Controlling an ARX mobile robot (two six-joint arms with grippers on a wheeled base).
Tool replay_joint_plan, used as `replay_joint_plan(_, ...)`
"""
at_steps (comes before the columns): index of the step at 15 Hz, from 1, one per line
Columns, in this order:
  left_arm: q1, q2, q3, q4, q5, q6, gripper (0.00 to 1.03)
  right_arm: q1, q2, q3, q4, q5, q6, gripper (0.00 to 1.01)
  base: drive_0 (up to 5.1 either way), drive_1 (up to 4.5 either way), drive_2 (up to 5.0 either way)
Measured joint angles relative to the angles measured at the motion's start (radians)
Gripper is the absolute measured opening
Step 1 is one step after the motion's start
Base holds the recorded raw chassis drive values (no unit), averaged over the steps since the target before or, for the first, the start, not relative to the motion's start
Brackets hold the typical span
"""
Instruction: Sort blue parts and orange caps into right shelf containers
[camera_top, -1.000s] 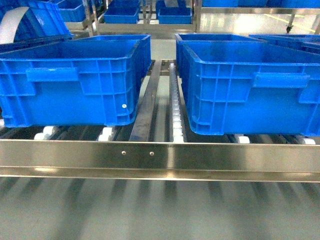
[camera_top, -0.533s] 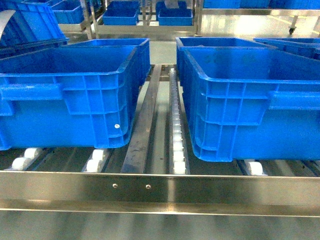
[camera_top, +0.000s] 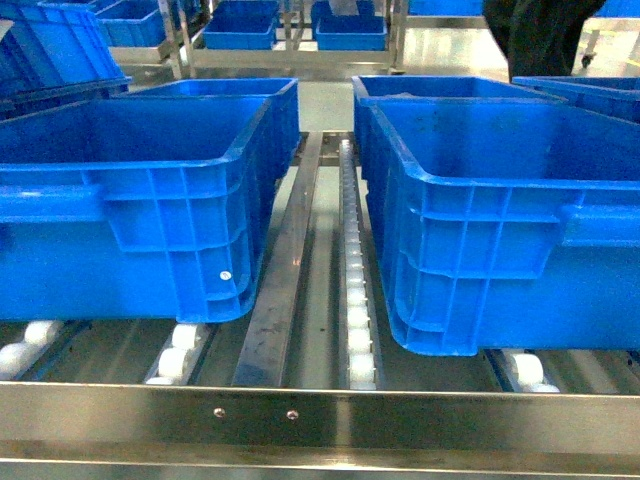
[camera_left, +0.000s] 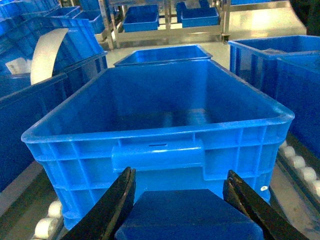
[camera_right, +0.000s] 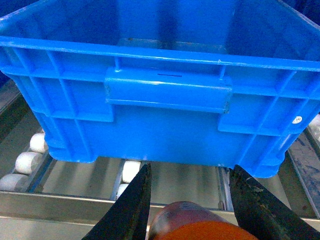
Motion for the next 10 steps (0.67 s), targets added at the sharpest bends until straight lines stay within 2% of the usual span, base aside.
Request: replay_joint_plan(10, 0.000, 0.000, 0.000, 0.000, 0.000, 0.000, 0.44, 0.000, 0.000, 0.000, -0.001, 0.000, 0.000, 0.41, 0.0, 0.00, 0.0)
